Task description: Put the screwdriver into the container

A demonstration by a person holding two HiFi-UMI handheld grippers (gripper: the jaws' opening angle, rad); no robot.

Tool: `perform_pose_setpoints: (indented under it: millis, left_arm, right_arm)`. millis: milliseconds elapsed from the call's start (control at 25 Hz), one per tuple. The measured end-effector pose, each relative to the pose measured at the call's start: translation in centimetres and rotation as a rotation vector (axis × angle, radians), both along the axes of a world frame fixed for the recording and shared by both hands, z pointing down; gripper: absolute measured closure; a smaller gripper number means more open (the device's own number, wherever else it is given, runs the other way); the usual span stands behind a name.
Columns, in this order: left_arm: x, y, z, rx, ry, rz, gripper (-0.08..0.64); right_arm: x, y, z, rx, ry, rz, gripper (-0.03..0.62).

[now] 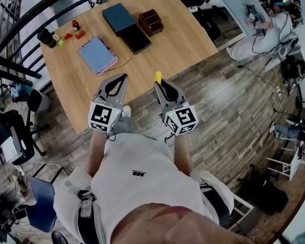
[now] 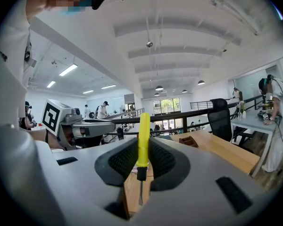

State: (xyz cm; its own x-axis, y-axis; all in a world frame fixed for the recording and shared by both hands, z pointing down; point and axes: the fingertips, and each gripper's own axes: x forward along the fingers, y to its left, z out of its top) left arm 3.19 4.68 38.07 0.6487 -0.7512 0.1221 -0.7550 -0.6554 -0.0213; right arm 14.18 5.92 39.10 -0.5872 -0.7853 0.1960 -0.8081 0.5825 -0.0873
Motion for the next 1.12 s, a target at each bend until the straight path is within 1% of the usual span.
perform_pose_setpoints:
  millis: [600, 840, 1120]
  left_arm:
    - [-2.8, -9.7, 0.4, -0.011, 0.011, 0.04, 0.556]
    - [-3.5, -12.4, 1.3, -0.025, 0.021, 0.056, 0.557]
    - [-4.2, -15.2, 1.8, -0.036, 0.035, 0.04, 0.556]
  right_arm:
    - [-3.3, -9.6, 0.3, -0.025, 0.016, 0.022, 0.533]
    - [-4.0, -12.3, 0.8, -0.037, 0.025, 0.039, 0.532]
    - [-4.7, -14.9, 1.0, -0.045, 0.04, 0.034, 0.532]
